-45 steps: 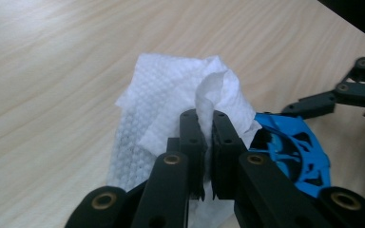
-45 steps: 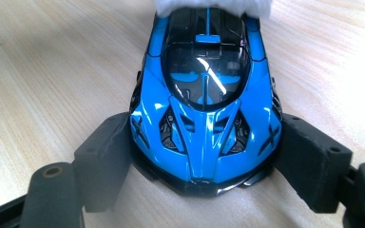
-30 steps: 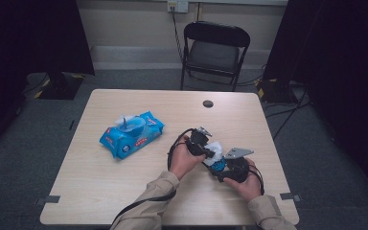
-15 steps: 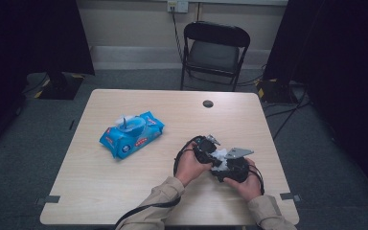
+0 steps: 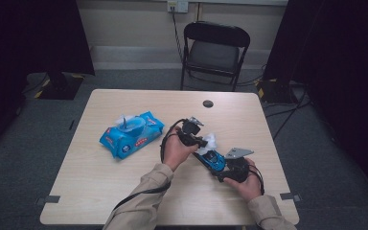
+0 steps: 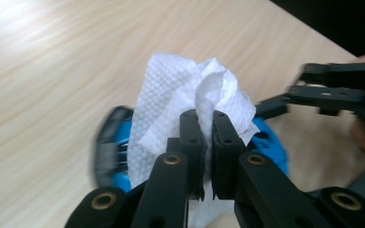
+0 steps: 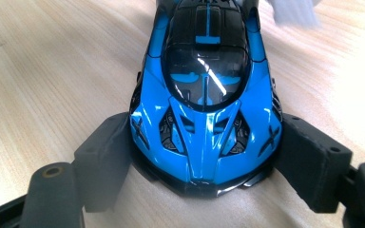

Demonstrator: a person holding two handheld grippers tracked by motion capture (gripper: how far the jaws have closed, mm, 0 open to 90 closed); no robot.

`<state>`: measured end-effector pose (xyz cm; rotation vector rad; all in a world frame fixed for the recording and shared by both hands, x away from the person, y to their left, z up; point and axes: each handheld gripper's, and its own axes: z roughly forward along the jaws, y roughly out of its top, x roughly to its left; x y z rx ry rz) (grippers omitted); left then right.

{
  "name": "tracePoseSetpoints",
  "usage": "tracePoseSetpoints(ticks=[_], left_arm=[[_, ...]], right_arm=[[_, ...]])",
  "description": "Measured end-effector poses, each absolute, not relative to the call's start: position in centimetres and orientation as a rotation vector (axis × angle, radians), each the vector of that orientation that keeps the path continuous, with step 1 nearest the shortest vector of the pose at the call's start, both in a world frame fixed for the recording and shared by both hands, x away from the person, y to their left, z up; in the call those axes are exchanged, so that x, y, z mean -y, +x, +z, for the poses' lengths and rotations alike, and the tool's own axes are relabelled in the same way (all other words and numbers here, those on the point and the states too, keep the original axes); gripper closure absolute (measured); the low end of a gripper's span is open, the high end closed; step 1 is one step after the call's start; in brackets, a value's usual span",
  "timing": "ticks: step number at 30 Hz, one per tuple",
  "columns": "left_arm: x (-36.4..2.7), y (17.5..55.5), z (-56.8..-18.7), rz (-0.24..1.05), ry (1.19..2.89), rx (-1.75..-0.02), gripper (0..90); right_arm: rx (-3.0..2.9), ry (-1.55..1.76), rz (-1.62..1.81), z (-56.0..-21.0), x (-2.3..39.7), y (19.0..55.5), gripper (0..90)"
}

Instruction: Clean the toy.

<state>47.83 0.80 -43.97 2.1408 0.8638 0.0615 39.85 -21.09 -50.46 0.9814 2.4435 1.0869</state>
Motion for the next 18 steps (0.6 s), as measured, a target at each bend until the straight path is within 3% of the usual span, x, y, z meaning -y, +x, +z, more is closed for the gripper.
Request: tracePoseSetpoints(ticks=[18], left_arm=[[-0.5,48.6,-45.8,0.083,2.162,-0.906,85.5]], right_arm=[[-2.444,0.978,1.091,-50.5,21.1,39.9,23.5]])
